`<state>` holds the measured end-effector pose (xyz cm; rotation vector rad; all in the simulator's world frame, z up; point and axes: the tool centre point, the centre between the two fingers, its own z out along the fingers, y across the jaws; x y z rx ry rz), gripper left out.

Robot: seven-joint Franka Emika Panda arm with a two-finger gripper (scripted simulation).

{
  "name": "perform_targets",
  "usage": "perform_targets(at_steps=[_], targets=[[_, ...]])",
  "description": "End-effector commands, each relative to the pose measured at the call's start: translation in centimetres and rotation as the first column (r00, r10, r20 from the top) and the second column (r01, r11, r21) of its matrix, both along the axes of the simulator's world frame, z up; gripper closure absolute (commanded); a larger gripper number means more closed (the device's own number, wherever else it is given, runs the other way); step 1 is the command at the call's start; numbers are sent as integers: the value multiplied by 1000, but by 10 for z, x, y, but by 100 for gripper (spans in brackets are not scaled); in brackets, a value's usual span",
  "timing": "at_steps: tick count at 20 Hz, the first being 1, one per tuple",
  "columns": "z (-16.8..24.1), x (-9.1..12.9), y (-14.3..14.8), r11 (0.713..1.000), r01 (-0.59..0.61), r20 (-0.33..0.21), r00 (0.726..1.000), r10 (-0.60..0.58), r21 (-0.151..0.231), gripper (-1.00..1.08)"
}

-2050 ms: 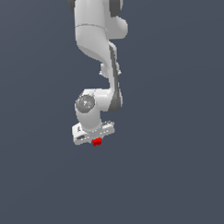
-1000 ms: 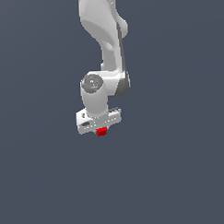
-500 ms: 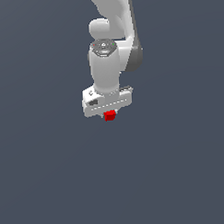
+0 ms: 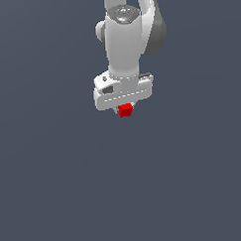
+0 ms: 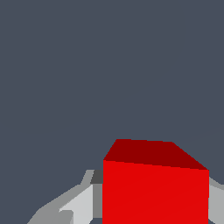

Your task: Pick up the red cube and move it to a goal position.

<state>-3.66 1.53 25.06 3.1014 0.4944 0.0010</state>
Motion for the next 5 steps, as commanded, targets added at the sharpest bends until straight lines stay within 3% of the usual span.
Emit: perform_targets(at_steps=[1, 5], targets=[[9, -2, 4, 1000, 1, -1, 1000, -1, 0, 108], [14, -3, 6, 1000, 1, -1, 1000, -1, 0, 108]])
